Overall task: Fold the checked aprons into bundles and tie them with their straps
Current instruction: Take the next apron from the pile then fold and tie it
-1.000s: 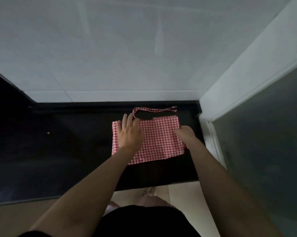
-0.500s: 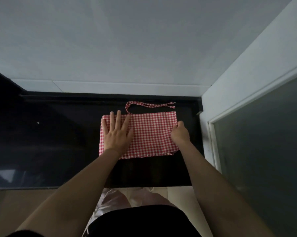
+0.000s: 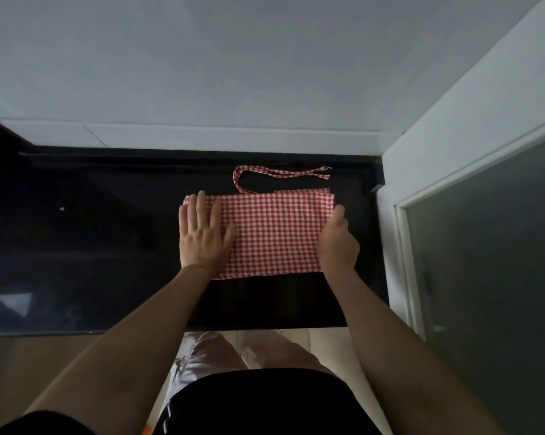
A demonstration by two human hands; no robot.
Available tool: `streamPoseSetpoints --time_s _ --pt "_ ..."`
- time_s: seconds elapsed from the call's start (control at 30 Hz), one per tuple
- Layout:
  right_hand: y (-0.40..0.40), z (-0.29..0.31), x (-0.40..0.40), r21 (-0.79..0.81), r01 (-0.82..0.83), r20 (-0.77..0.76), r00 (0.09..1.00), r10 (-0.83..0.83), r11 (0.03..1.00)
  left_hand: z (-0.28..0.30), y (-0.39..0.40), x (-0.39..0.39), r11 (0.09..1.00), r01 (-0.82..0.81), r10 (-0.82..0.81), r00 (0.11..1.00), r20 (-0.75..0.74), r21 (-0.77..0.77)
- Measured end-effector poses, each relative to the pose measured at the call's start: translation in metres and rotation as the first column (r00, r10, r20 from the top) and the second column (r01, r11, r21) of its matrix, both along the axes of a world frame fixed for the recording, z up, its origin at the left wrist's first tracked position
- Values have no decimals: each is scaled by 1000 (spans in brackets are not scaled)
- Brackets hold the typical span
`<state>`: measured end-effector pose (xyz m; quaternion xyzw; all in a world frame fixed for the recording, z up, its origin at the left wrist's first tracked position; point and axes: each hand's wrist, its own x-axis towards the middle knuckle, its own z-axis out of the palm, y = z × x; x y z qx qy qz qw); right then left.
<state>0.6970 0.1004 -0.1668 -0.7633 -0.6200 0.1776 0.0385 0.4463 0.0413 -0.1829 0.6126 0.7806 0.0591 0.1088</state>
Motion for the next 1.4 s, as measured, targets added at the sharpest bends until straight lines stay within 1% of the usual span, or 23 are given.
streamPoseSetpoints --time_s 0.03,0.07,0.13,0.17,0.2,0.23,0.27,0.33,0.37,0.47,0.53,0.67,0.73,1.0,1.17,1.23,1.3,1.33,1.4 --pt "-1 1 -3 53 12 22 1000 -13 999 -1 -2 -4 1000 -9 9 1000 -22 -5" --pt "-2 2 -5 143 -8 63 998 -1 990 -2 -3 -7 1000 -9 9 999 -32 -16" --pt "-4 3 -15 357 -143 180 980 83 923 -6 -2 -11 999 14 -16 999 -48 -45" --pt "-4 2 -22 418 -235 200 966 163 878 -8 -1 -11 998 26 -29 998 -55 -54" --pt "-7 -1 -29 421 -324 183 945 270 847 -10 -1 -12 998 35 -39 997 -60 -57" --pt "-9 -4 -36 386 -390 146 920 362 836 -11 -1 -13 998 38 -41 997 -63 -53" --pt "-11 -10 -40 321 -430 105 902 419 844 -12 0 -14 998 38 -41 997 -63 -50" --pt "-12 -21 -38 183 -436 61 900 432 881 -12 0 -18 998 41 -43 998 -54 -49" --pt "-12 -26 -33 128 -437 74 899 431 890 -13 1 -20 998 46 -48 998 -51 -49" --pt "-9 -35 -21 76 -480 127 874 469 874 -13 1 -23 997 49 -50 998 -36 -53" --pt "-7 -36 -20 72 -468 143 879 456 881 -14 1 -23 998 43 -44 999 -22 -42" --pt "-13 -38 -18 66 -305 134 946 294 950 -16 -3 -24 999 27 -28 1000 -11 -42" --pt "-16 -39 -15 69 -262 128 959 252 963 -18 -4 -23 999 21 -21 1000 -13 -41" --pt "-17 -36 -10 18 -269 134 955 264 963 -16 -3 -26 992 54 -55 998 -6 -112" --pt "-39 -29 -10 13 -268 180 948 261 963 -12 -18 -26 986 91 -94 996 -11 -140" --pt "-35 -15 -14 30 -228 193 957 218 973 -7 -17 -25 983 93 -94 996 5 -158" --pt "-18 3 -25 63 -161 195 970 146 985 2 -13 -20 987 62 -59 998 24 -151" --pt "-10 12 -32 102 -169 205 968 145 980 8 -12 -15 989 58 -55 998 24 -135" --pt "8 24 -51 179 -279 205 948 242 943 17 -11 -1 991 104 -103 994 22 -87"
